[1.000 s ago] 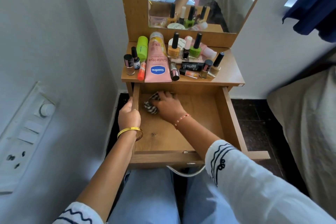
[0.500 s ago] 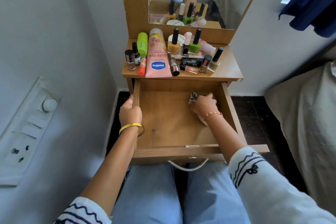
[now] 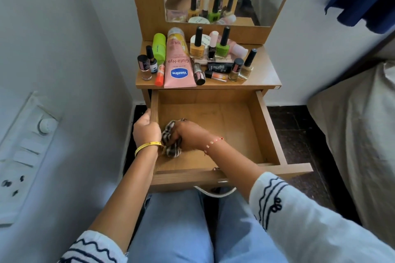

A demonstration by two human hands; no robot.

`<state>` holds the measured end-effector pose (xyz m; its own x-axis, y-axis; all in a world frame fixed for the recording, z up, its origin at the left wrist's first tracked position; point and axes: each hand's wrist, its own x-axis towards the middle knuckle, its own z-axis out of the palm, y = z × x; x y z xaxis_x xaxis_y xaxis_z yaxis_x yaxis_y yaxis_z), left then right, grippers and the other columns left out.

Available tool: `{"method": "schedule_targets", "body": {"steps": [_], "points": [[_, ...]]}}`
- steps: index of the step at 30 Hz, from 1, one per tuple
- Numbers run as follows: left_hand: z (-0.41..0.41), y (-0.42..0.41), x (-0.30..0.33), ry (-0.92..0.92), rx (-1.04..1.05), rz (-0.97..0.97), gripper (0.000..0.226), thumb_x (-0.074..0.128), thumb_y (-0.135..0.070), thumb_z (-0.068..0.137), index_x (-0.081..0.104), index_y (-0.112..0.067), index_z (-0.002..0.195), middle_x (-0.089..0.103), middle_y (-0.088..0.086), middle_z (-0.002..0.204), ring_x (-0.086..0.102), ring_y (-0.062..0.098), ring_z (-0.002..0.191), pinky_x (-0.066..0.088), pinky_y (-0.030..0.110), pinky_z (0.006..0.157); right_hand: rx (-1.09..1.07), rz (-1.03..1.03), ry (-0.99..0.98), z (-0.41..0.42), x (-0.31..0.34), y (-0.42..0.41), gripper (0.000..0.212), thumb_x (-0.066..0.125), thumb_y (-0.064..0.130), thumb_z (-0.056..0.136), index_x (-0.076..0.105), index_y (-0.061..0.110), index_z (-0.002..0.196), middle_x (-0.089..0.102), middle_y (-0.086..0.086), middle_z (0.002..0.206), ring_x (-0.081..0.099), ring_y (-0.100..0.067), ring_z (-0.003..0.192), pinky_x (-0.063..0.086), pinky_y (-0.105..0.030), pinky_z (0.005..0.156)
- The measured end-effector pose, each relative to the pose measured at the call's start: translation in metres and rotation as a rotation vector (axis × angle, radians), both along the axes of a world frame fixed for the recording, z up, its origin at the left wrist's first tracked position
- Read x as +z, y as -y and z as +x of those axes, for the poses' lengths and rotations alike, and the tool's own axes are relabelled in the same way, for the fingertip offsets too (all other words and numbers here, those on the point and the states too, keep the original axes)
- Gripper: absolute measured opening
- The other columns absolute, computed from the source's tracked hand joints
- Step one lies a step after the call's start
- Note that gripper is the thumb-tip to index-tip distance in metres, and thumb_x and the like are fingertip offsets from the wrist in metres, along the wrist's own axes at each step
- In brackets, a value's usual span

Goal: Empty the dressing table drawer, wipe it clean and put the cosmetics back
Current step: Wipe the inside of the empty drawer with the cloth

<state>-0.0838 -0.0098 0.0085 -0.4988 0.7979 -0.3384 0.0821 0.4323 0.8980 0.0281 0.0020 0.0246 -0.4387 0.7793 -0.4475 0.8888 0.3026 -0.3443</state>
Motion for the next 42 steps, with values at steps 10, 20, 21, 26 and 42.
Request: {"method": "schedule_targets", "body": {"steps": [10,20,21,26,42], "points": [[0.003,0.013,0.009,-0.186,-0.144,-0.029,0.052,0.03,-0.003,0.094,0.036,-0.02,0.142,0.045,0.005,0.143,0.045,0.03,0.127,0.039,0.035,0.103,-0.176,0.18,0.025,0.047,-0.012,-0.023,0.044,0.048,0.001,0.087,0.059,0.022,0.124,0.052,-0.014,0.13,0.053,-0.032,0.115,0.046,-0.036,0.098],[0.006,0.018,0.015,-0.212,-0.129,-0.066,0.052,0.029,-0.002,0.095,0.032,-0.021,0.144,0.038,0.002,0.148,0.043,0.028,0.129,0.04,0.032,0.099,-0.514,-0.153,0.297,0.106,-0.001,0.009,0.062,0.056,0.024,0.089,0.026,0.009,0.141,0.051,-0.018,0.128,0.053,-0.034,0.116,0.047,-0.042,0.096],[0.006,0.018,0.016,-0.219,-0.128,-0.067,0.052,0.03,-0.003,0.096,0.032,-0.022,0.144,0.038,0.002,0.148,0.043,0.028,0.129,0.041,0.033,0.099,-0.524,-0.185,0.277,0.098,-0.001,0.015,0.061,0.055,0.025,0.09,0.025,0.009,0.141,0.051,-0.018,0.129,0.053,-0.034,0.115,0.048,-0.041,0.095],[0.006,0.018,0.013,-0.232,-0.143,-0.077,0.051,0.03,-0.004,0.096,0.031,-0.022,0.144,0.039,0.004,0.147,0.042,0.03,0.13,0.039,0.036,0.103,-0.305,-0.096,0.216,0.033,-0.002,0.026,0.053,0.056,0.025,0.088,0.037,0.006,0.134,0.056,-0.017,0.126,0.055,-0.033,0.114,0.047,-0.038,0.089],[0.005,0.017,0.012,-0.207,-0.127,-0.067,0.05,0.03,-0.004,0.096,0.033,-0.022,0.143,0.04,0.002,0.146,0.044,0.029,0.129,0.039,0.033,0.103,-0.524,0.027,0.328,0.116,-0.002,-0.013,0.056,0.058,0.01,0.088,0.034,0.013,0.138,0.046,-0.019,0.13,0.05,-0.037,0.117,0.047,-0.049,0.098]]}}
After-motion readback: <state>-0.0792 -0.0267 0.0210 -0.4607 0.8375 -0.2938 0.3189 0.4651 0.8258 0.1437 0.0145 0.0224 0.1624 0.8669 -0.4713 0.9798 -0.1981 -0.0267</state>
